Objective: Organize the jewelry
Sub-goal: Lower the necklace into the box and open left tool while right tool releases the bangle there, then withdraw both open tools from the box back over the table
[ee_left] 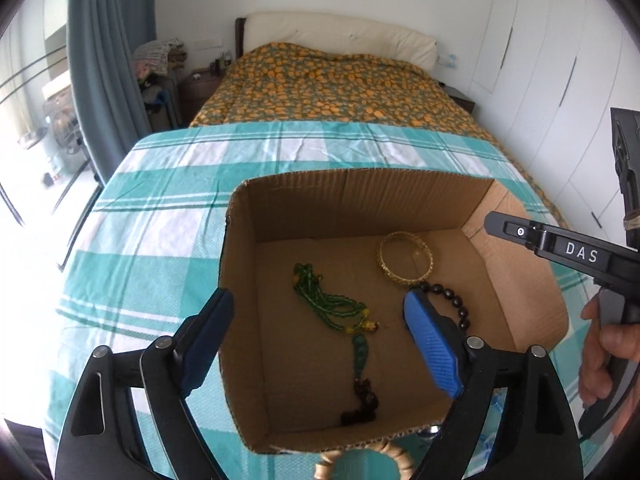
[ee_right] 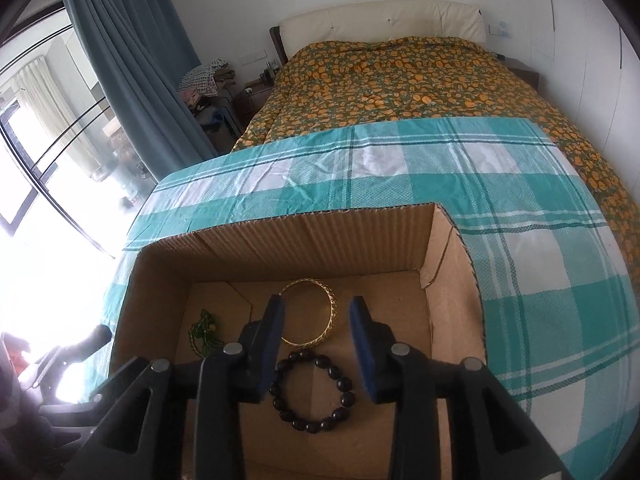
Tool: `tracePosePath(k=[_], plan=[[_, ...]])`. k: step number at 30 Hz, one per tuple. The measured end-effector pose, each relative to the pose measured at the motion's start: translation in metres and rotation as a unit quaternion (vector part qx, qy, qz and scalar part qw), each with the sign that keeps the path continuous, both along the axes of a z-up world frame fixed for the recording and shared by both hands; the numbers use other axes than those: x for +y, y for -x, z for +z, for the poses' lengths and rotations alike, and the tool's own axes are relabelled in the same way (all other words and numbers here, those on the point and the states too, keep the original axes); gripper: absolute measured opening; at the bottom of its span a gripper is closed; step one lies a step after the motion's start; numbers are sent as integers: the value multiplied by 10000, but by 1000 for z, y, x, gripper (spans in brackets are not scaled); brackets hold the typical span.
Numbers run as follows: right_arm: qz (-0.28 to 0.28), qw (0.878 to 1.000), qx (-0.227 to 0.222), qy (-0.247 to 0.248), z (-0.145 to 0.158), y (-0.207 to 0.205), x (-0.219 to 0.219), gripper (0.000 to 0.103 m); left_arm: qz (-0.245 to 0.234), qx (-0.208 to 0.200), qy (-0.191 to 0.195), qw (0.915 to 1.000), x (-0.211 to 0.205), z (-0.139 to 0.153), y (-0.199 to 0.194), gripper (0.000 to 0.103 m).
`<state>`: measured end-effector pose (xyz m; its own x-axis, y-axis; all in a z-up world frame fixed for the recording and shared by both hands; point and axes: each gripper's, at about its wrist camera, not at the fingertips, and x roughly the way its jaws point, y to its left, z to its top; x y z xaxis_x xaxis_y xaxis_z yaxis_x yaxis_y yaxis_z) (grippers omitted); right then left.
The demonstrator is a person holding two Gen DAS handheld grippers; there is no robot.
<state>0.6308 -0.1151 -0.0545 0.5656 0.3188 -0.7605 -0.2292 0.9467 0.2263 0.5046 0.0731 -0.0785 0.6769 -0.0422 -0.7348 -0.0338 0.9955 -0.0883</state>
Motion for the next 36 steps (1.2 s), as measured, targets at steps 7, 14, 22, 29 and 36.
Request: tracePosePath(k=[7, 14, 22, 29, 36], plan=[[179, 9966, -680, 435, 16, 109, -37, 51, -101, -366, -311, 9988, -5, 3, 99, 98], [75, 9922, -564, 1110, -27, 227, -88, 53, 83, -205, -919, 9955, 7, -24, 195, 99], [-378, 9915, -176, 1235, -72, 303, -131, 54, 143, 425, -1303, 9905, 28, -57, 266, 100], [-463, 9904, -129, 1297, -93, 305, -130, 54, 326, 410, -828, 9952, 17, -98, 257, 100], [-609, 9884, -207, 1376, -98, 302, -129, 65, 216, 430, -904, 9947, 9, -109, 232, 101]])
